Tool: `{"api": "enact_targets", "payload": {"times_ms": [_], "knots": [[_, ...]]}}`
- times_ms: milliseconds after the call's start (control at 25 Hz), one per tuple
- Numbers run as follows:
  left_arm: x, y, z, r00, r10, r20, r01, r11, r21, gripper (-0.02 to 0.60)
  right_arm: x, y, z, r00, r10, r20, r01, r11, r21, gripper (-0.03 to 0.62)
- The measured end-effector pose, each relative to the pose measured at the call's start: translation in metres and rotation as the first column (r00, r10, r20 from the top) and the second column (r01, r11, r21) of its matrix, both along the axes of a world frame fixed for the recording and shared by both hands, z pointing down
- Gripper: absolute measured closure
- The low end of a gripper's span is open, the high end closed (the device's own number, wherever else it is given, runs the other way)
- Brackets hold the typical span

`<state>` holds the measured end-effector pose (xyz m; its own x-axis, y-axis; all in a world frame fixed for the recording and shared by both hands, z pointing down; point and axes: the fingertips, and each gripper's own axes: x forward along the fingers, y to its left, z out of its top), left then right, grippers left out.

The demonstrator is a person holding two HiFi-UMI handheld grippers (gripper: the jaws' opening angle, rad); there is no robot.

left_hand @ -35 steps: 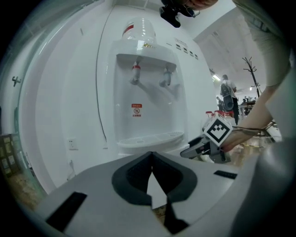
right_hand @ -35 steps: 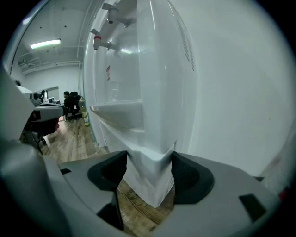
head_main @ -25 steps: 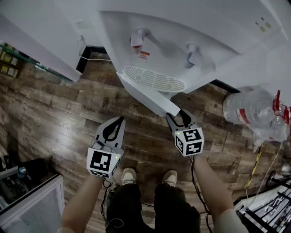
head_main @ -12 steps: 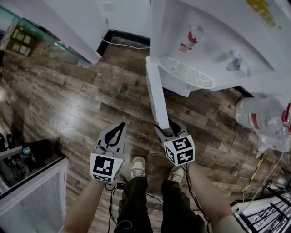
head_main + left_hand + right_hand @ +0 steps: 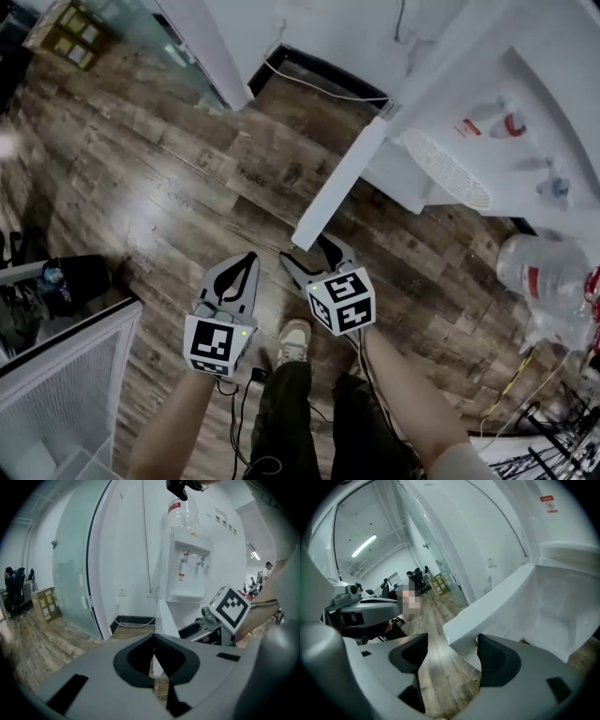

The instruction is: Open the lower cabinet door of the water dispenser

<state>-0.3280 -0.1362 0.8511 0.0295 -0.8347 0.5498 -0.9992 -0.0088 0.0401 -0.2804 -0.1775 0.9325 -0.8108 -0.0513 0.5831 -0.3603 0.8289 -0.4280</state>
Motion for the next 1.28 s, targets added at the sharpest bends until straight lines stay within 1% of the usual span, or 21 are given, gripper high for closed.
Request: {"api": "enact_targets", "payload": {"times_ms": [120,160,200,240,280,320,360,400,440,520,640,720,880,1040,1120,1160,1280], "knots": [[-0.012,0.008,-0.004,1.000,-0.023,-0.002,0.023,1.000,-0.020,0.575,-0.005,0.004,-0.009,1.000,0.012,-0.009,-0.013,0.999,-0.031,0.278],[-0.015,0.008,-0.009,1.000,-0.027,-0.004,0.026,0.999,-0.023,0.575,-0.001,0.004,-0.013,1.000,0.024,-0.016,-0.024,0.999,-0.032,0.286],[-0.016,0.007,-0.015,1.000,-0.027,-0.005,0.027,0.999,-0.021,0.575,0.004,0.004,-0.017,0.999,0.037,-0.026,-0.038,0.999,-0.027,0.307],[-0.016,0.006,-0.023,1.000,-0.025,-0.006,0.024,1.000,-0.019,0.575,0.011,0.002,-0.023,0.998,0.055,-0.039,-0.055,0.998,-0.016,0.310],[-0.015,0.005,-0.030,1.000,-0.020,-0.006,0.019,1.000,-0.019,0.575,0.019,0.001,-0.029,0.996,0.076,-0.051,-0.076,0.997,-0.001,0.329],[-0.014,0.004,-0.038,1.000,-0.012,-0.005,0.012,1.000,-0.019,0.575,0.028,-0.002,-0.037,0.993,0.099,-0.058,-0.098,0.995,0.019,0.369],[-0.011,0.002,-0.047,1.000,-0.002,-0.004,0.002,1.000,-0.017,0.575,0.037,-0.004,-0.047,0.991,0.118,-0.060,-0.115,0.992,0.041,0.430],[-0.008,0.000,-0.056,1.000,0.011,-0.007,-0.011,1.000,-0.011,0.575,0.046,-0.007,-0.057,0.989,0.133,-0.058,-0.129,0.990,0.064,0.457],[-0.004,-0.003,-0.066,1.000,0.026,-0.015,-0.026,1.000,0.000,0.575,0.055,-0.009,-0.068,0.988,0.146,-0.056,-0.141,0.986,0.084,0.481],[0.005,-0.008,-0.088,0.998,0.057,-0.040,-0.056,0.998,0.026,0.575,0.075,-0.015,-0.093,0.983,0.174,-0.055,-0.167,0.980,0.107,0.497],[0.017,-0.012,-0.119,0.995,0.077,-0.062,-0.075,0.997,0.031,0.575,0.103,-0.022,-0.132,0.972,0.229,-0.051,-0.223,0.969,0.101,0.545],[0.025,-0.017,-0.140,0.994,0.078,-0.080,-0.075,0.997,0.031,0.575,0.123,-0.031,-0.161,0.963,0.269,-0.036,-0.264,0.958,0.109,0.557],[0.047,-0.031,-0.190,0.991,0.094,-0.094,-0.090,0.995,0.044,0.575,0.161,-0.050,-0.223,0.948,0.319,-0.010,-0.313,0.936,0.162,0.562],[0.072,-0.051,-0.244,0.988,0.134,-0.076,-0.130,0.990,0.053,0.575,0.199,-0.070,-0.290,0.929,0.368,0.024,-0.365,0.909,0.203,0.569],[0.087,-0.059,-0.274,0.985,0.158,-0.072,-0.153,0.986,0.072,0.575,0.220,-0.075,-0.328,0.922,0.385,0.044,-0.385,0.897,0.218,0.574],[0.094,-0.061,-0.289,0.983,0.170,-0.069,-0.164,0.983,0.083,0.575,0.228,-0.076,-0.348,0.920,0.389,0.058,-0.391,0.893,0.224,0.586],[0.110,-0.062,-0.336,0.977,0.207,-0.047,-0.201,0.974,0.106,0.575,0.250,-0.069,-0.405,0.909,0.403,0.107,-0.417,0.878,0.236,0.586]]}}
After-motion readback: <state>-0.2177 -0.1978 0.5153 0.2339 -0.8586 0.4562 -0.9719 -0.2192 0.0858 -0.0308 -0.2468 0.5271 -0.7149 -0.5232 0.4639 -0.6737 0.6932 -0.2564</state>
